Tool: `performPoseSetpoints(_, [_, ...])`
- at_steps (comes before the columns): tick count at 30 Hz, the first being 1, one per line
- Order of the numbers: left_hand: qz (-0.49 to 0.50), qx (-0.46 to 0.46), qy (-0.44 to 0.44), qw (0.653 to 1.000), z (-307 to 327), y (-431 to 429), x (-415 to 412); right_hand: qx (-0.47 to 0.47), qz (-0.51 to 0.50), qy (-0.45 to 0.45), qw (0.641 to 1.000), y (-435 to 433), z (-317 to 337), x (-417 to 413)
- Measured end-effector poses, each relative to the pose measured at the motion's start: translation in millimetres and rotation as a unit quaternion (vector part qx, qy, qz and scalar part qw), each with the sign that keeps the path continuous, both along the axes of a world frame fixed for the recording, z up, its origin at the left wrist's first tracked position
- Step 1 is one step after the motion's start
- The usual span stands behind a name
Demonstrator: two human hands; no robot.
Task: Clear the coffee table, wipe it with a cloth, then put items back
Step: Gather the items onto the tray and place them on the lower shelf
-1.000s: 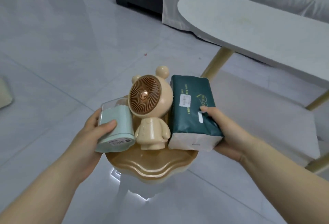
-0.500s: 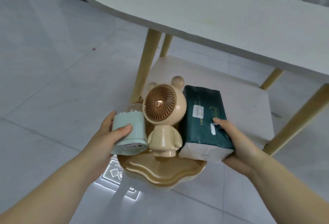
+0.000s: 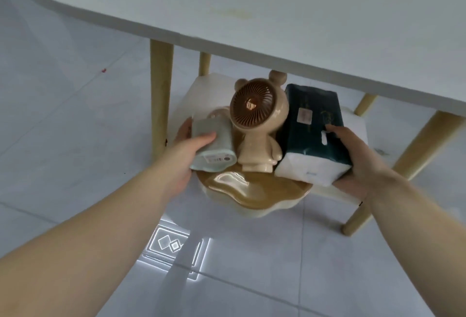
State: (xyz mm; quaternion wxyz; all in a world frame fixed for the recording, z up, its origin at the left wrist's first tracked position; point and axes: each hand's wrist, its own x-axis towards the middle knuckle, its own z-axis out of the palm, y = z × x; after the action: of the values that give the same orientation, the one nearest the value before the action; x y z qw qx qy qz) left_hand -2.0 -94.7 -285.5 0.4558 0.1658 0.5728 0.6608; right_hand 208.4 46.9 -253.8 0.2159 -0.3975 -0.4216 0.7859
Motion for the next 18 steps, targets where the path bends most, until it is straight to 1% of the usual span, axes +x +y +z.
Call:
performPoseSetpoints(4, [-0.010,-0.010,0.007,1.000,-12,25,-11,0.009,-0.014,0.001,1.000,15,-9,-5])
performPoseSetpoints(11, [-0.026,0.011,0.028,0.999,-29,52,-21,0.024,-0.043,-0.018,0.999,34,-27,-14])
performPoseSetpoints(15, [-0.036,0.039,0.006,0.999,-29,63,-24,0.025,-0.064,-0.030,0.997,42,-28,-17])
performPoseSetpoints(18, [-0.011,0.021,-0.015,1.000,-27,69,-26,0.026,-0.087,-0.039,0.995,46,-26,-17])
